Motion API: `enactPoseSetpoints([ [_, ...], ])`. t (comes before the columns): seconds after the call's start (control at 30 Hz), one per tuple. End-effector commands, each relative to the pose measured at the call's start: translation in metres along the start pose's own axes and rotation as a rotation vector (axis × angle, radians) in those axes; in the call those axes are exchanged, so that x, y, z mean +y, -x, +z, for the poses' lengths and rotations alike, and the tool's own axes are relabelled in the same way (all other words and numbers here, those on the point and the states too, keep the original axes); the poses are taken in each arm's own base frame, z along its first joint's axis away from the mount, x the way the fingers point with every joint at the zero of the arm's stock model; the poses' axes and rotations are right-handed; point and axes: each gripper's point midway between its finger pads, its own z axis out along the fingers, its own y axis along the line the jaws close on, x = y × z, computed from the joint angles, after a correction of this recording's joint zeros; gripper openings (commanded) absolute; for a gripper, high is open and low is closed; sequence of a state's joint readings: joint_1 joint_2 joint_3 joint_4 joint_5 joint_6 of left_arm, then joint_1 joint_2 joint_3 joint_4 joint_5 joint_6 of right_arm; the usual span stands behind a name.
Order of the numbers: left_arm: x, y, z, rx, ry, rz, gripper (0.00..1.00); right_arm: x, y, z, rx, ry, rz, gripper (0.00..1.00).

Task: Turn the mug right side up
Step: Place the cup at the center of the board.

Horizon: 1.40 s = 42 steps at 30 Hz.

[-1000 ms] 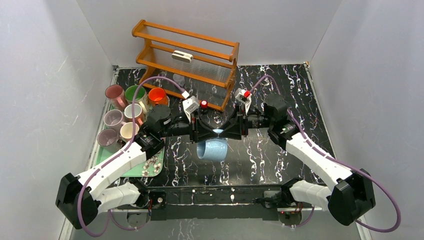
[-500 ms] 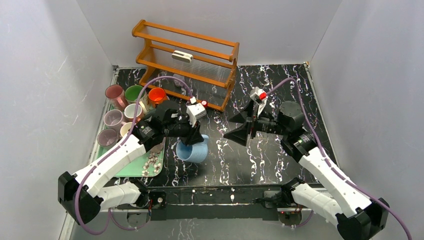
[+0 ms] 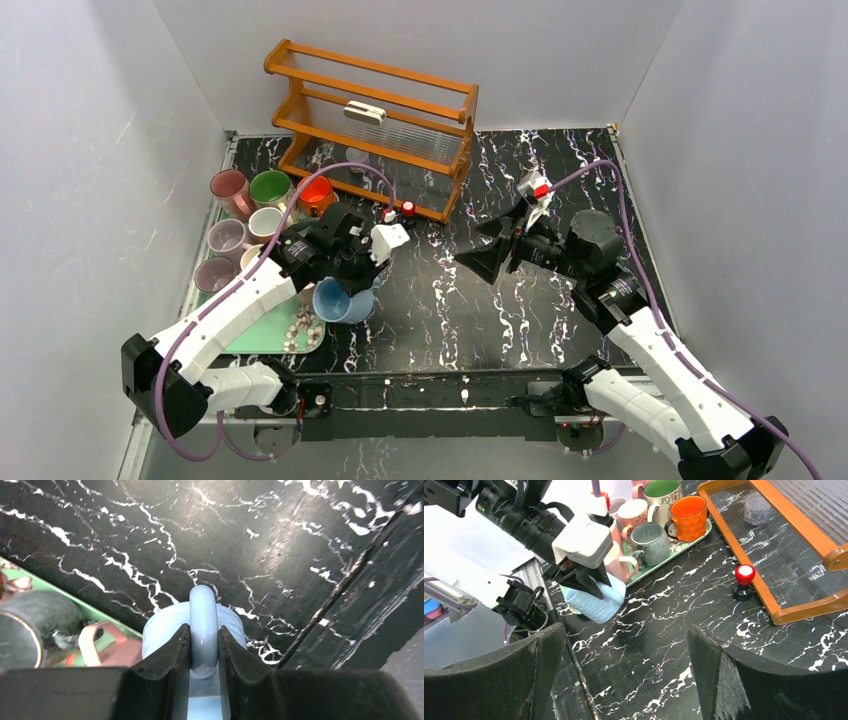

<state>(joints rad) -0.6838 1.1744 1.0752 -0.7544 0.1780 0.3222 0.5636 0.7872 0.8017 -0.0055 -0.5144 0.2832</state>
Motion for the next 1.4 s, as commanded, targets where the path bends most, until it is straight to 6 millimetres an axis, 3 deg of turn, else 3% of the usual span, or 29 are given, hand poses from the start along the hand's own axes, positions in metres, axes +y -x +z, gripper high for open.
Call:
enactPoseSetpoints([
  [0.0,0.022,-0.017,-0.01,0.086,0.121,0.067,0.0,-0.003,0.015,-0.001,-0.05,-0.031,-0.041,0.99],
  [0.17,0.032,-0.036,-0.01,0.181,0.18,0.06,0.0,-0.005,0.015,0.003,-0.032,-0.028,-0.051,0.99],
  [0.53,0.02,-0.051,-0.015,0.232,0.127,0.062,0.0,-0.005,0.018,0.001,-0.022,-0.041,-0.063,0.99],
  [0.73,0.019,-0.049,-0.019,0.23,0.116,0.067,0.0,-0.006,0.016,-0.001,-0.023,-0.05,-0.054,0.99],
  [0.9,0.004,-0.04,-0.013,0.189,0.02,0.071,0.0,-0.006,0.023,-0.005,-0.039,-0.07,-0.061,0.99],
  [1.03,0.006,-0.032,-0.008,0.159,0.025,0.074,0.0,-0.008,0.028,-0.012,-0.063,-0.11,-0.067,0.99],
  [1.17,0.004,-0.028,0.001,0.138,0.004,0.071,0.0,-0.017,0.041,-0.027,-0.084,-0.216,-0.118,0.99],
  [1.37,0.005,-0.022,0.024,0.125,-0.005,0.043,0.1,-0.008,0.058,-0.039,-0.134,-0.227,-0.133,0.99],
])
